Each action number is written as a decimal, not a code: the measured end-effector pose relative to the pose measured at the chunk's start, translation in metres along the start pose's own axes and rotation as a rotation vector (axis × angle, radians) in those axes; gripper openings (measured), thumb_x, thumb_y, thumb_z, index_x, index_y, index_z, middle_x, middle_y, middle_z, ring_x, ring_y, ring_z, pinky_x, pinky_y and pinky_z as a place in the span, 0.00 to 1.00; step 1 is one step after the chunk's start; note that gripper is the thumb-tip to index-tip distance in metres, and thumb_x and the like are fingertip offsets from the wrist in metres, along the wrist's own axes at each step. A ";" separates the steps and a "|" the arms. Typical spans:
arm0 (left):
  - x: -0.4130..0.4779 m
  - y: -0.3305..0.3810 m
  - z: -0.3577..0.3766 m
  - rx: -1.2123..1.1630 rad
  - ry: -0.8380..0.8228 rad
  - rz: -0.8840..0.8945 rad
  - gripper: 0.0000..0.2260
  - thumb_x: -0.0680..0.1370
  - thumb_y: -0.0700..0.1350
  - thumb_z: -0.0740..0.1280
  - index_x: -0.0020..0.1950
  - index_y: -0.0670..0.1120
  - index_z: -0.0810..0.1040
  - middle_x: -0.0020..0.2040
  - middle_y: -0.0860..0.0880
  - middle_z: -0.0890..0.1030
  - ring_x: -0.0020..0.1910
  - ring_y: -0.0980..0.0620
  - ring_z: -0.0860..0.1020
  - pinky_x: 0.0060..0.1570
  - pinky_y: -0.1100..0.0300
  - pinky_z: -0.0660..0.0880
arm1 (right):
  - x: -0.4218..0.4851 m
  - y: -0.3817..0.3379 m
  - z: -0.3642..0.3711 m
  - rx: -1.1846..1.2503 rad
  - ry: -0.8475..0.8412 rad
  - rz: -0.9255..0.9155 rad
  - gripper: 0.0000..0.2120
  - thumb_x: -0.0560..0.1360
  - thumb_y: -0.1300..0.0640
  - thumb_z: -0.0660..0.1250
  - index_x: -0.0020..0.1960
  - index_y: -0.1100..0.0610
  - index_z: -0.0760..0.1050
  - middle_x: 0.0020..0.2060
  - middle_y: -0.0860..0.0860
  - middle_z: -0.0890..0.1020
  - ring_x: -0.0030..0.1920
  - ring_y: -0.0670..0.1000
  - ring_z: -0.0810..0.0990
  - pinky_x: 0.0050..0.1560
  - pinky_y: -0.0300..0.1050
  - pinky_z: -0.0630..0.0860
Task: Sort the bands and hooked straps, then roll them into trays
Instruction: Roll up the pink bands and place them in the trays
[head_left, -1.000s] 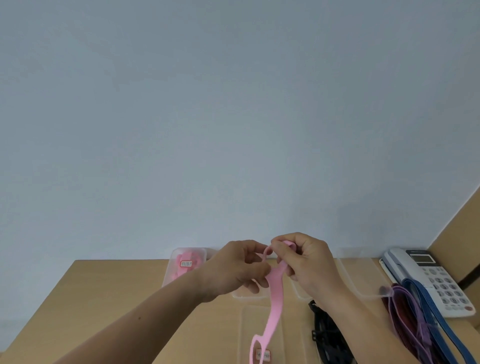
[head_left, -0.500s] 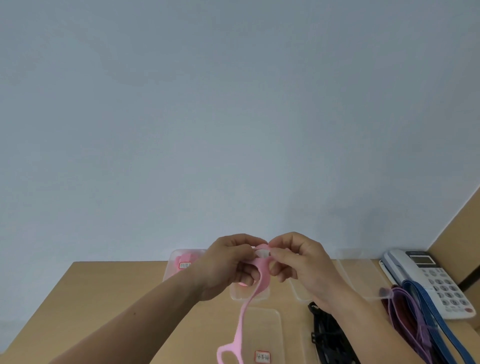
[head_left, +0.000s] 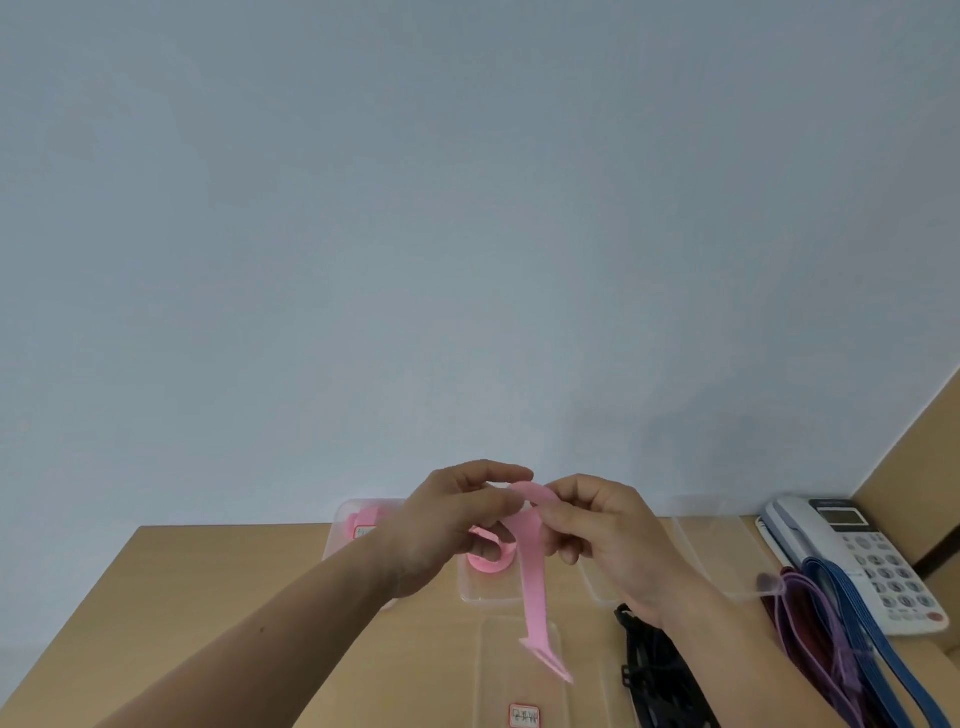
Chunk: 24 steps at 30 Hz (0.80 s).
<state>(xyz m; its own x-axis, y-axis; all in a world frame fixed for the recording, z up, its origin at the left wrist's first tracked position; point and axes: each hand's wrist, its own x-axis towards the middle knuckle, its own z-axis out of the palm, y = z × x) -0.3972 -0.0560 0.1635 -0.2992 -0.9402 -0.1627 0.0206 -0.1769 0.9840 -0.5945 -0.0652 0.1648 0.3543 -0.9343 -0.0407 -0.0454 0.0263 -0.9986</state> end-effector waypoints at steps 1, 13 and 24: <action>0.000 -0.001 0.001 -0.008 -0.005 -0.014 0.14 0.75 0.47 0.69 0.59 0.44 0.81 0.53 0.37 0.83 0.45 0.47 0.79 0.45 0.55 0.76 | 0.001 0.000 0.000 -0.015 0.003 -0.002 0.06 0.76 0.66 0.67 0.43 0.60 0.82 0.32 0.56 0.81 0.30 0.47 0.76 0.33 0.38 0.72; -0.001 0.004 -0.006 -0.087 -0.058 -0.097 0.09 0.77 0.43 0.71 0.52 0.39 0.78 0.52 0.31 0.82 0.48 0.39 0.78 0.41 0.55 0.77 | 0.007 0.003 -0.002 -0.232 0.053 -0.143 0.12 0.75 0.67 0.70 0.44 0.51 0.84 0.35 0.48 0.84 0.32 0.46 0.81 0.33 0.34 0.74; -0.003 0.000 -0.003 -0.128 0.057 -0.030 0.05 0.78 0.41 0.70 0.46 0.40 0.78 0.47 0.32 0.83 0.43 0.39 0.79 0.40 0.52 0.77 | 0.002 0.007 0.000 -0.112 -0.009 -0.126 0.07 0.74 0.63 0.73 0.51 0.55 0.82 0.40 0.52 0.85 0.37 0.50 0.83 0.38 0.38 0.77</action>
<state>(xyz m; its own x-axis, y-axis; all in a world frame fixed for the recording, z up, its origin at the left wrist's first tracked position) -0.3940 -0.0543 0.1638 -0.2469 -0.9483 -0.1995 0.1348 -0.2374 0.9620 -0.5943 -0.0672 0.1574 0.3723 -0.9243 0.0835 -0.1038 -0.1309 -0.9859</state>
